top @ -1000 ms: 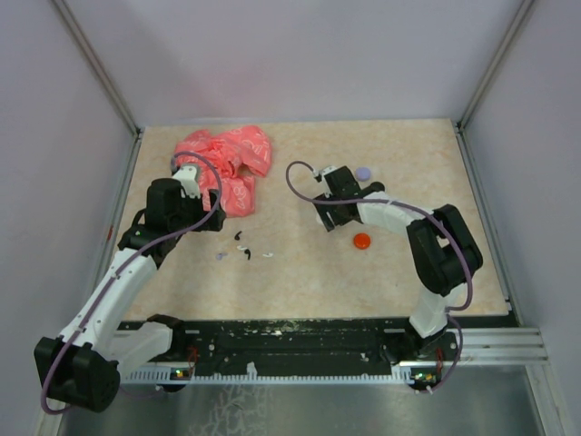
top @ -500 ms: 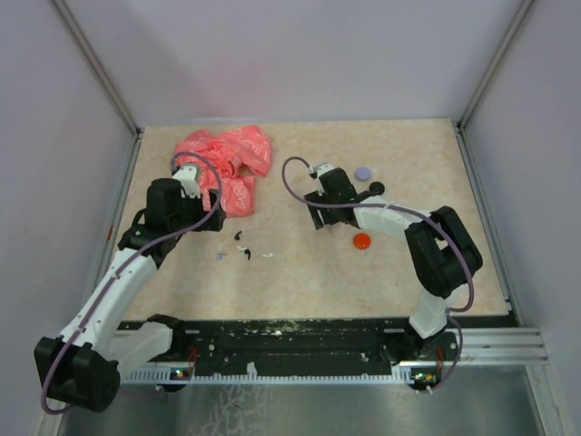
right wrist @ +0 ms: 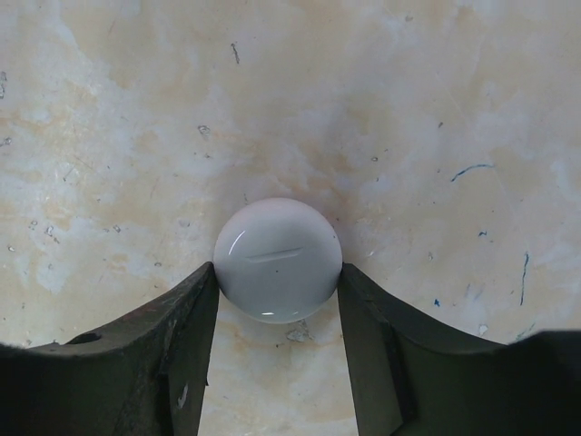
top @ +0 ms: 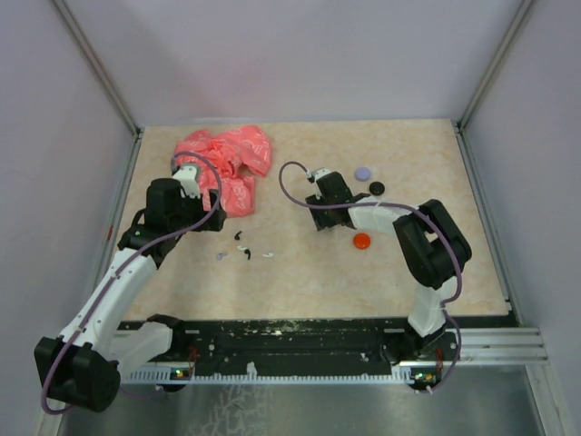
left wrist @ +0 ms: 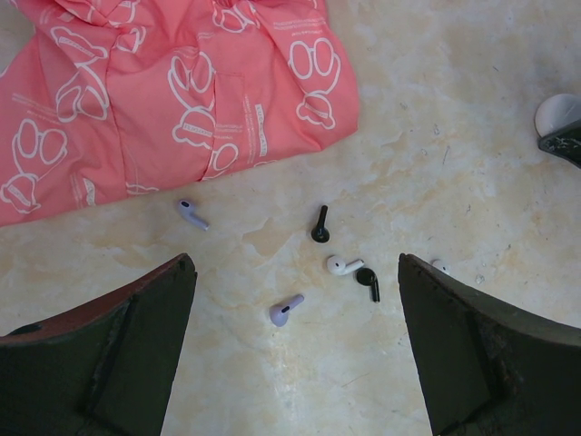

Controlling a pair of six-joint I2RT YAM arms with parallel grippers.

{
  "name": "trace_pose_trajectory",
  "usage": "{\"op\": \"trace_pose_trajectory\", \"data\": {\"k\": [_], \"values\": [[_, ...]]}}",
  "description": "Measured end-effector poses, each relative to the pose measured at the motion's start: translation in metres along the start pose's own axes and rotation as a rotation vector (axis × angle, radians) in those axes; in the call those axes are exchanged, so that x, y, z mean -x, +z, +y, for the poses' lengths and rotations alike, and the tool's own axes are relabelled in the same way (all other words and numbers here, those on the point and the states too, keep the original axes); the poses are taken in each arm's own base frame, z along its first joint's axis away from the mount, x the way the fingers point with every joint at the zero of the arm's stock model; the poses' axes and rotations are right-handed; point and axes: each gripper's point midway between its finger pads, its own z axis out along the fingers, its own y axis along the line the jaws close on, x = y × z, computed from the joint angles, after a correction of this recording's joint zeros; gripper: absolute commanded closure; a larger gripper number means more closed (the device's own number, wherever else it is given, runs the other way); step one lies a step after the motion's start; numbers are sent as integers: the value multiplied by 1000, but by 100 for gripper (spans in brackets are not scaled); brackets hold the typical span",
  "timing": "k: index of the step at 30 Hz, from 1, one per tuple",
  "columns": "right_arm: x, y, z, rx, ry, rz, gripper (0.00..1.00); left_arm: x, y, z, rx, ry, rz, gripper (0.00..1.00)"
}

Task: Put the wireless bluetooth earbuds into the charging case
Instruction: Pick up the charging case at the center of the board.

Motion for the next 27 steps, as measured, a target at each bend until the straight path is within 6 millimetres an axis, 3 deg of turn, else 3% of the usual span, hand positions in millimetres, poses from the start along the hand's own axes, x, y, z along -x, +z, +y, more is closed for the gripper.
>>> {"op": "trace_pose_trajectory", "data": {"k": [6,13,16,22,27], "values": [[1,1,1,6,-3,-7,58,1,0,-7,-36,-11,-3,4],[-4,-9,13,31,-30,-40,60,5,-3,-33,-173,-75,-8,4],[-1,-26,23,54,-47,-86,60,7,-5,-46,-237,-114,-6,5],[41,-77,55,127,-91,-317,62,22,-15,-78,-405,-213,-27,7],[57,-112,83,192,-135,-460,62,38,-24,-100,-524,-290,-51,9]]}}
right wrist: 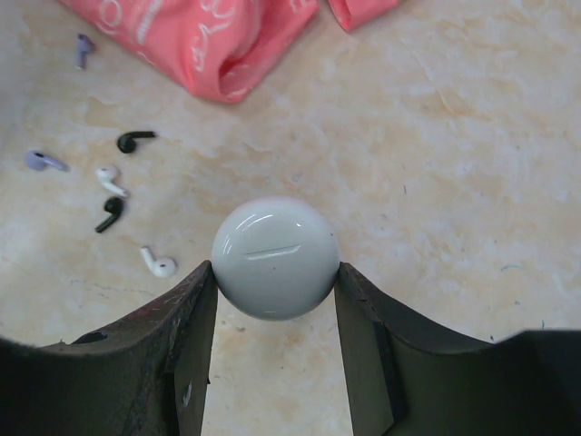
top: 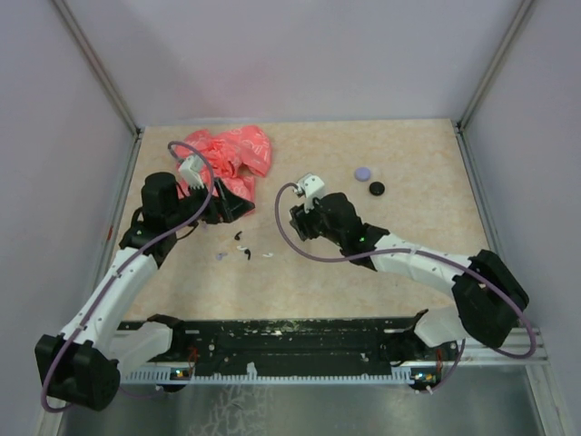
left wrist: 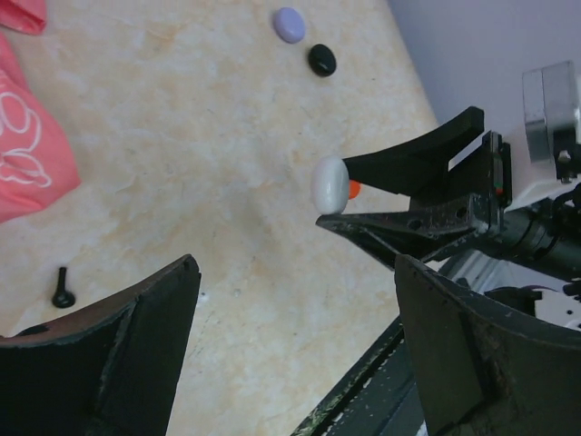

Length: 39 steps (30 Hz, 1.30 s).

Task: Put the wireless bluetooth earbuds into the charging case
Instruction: Pick up the charging case at the center of the board.

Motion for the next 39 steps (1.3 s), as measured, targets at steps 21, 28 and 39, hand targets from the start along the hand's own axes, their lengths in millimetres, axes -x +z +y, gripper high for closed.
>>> {"op": "trace_pose_trajectory", "data": {"k": [21,28,39], "values": [[62,-48,51,119,-78,-327,63,-37,44,-74,-224,-82,81,36],[64,-52,53,125,-86,-355,63,-41,53,-79,-239,-86,87,54],[63,-53,53,128,-96,-360,47,-43,56,-84,-263,-62,85,93]]}}
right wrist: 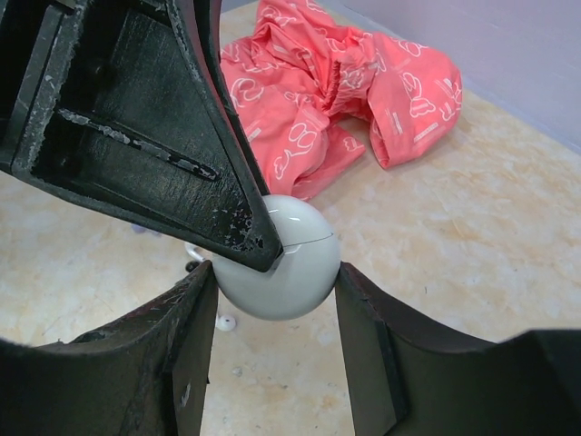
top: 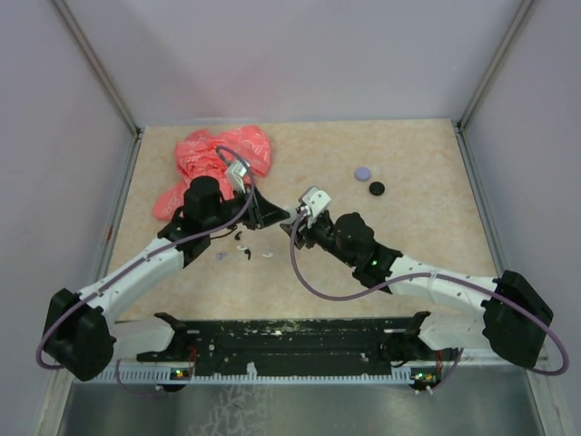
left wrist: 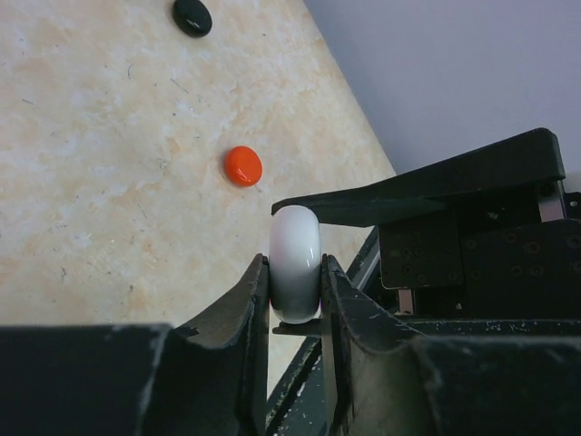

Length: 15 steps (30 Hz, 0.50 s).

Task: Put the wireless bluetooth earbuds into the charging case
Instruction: Pick up the charging case at the center of the board.

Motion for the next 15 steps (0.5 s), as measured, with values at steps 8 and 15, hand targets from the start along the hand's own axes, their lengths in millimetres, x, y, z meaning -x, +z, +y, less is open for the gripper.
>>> {"op": "trace_pose_trajectory", "data": {"k": [8,15], "values": [[5,-11,1,124,9,-4,37,6,-7,1,17,155,-7,97],[24,-33,-1,304,81,-60,36,23,-22,-24,-52,381,-26,97]]}}
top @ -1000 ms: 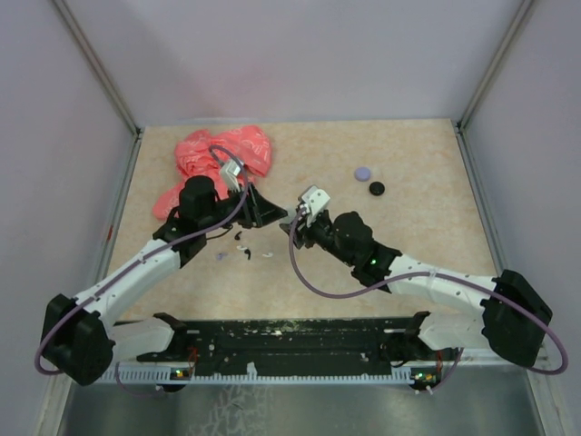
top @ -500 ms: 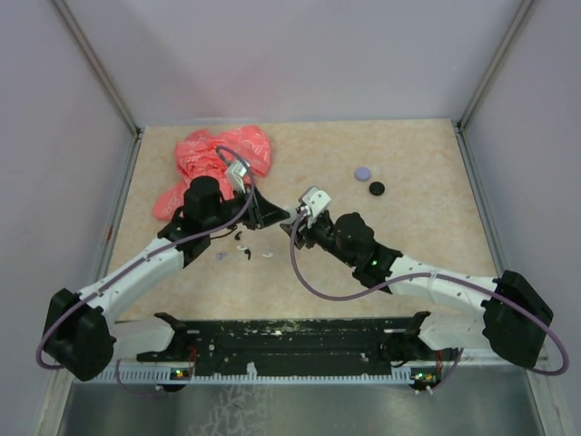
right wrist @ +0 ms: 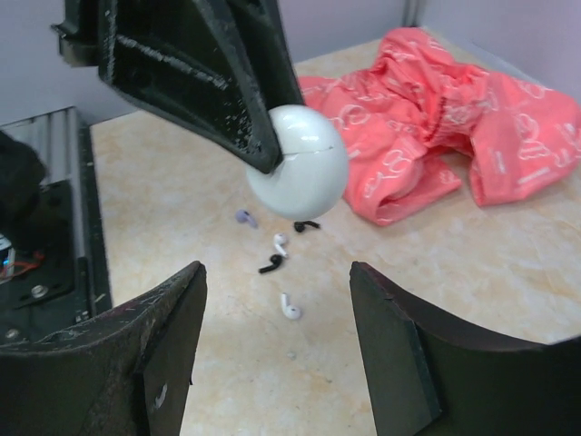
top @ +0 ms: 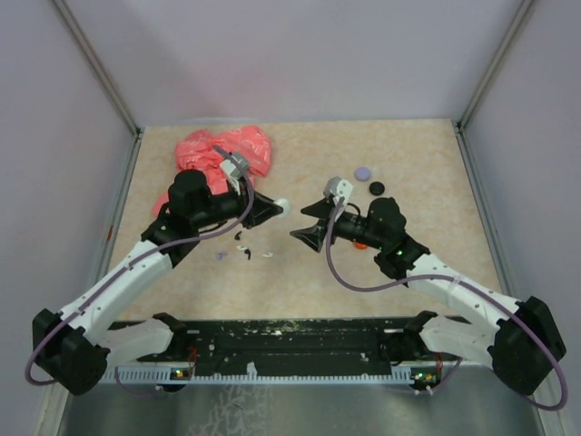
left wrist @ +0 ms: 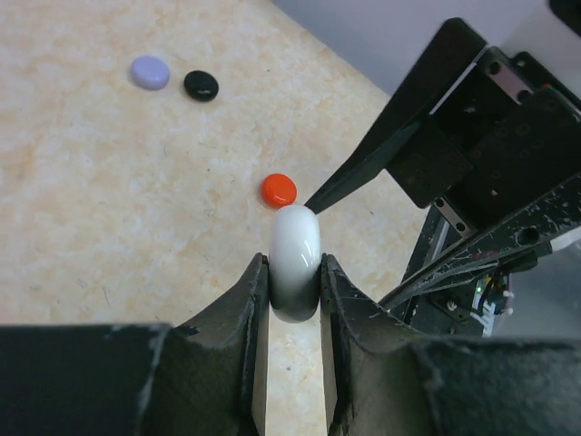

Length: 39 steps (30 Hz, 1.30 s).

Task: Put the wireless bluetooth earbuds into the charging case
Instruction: Pick up the charging case at the center of the board, then open the charging case.

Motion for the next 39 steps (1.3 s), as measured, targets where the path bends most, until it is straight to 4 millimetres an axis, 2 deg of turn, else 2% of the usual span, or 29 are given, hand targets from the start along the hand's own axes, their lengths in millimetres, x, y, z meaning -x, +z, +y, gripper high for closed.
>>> {"op": "trace_pose_trajectory", "data": {"k": [5,10,16,24,33,39], "values": [[6,-5,16,127,51,-24,35,12,-5,-19,-99,144,24,95],[6,-5,29,211,82,-23,36,14,-9,-33,-183,230,75,95],[-2,-2,36,267,117,7,41,2,-10,-39,-254,262,166,95],[8,-1,42,308,120,-22,47,-8,-13,-50,-325,303,238,95],[13,-2,50,363,134,-36,65,-25,-14,-59,-378,304,294,95],[10,-1,54,397,154,-27,66,-23,-14,-63,-389,312,296,95]]}}
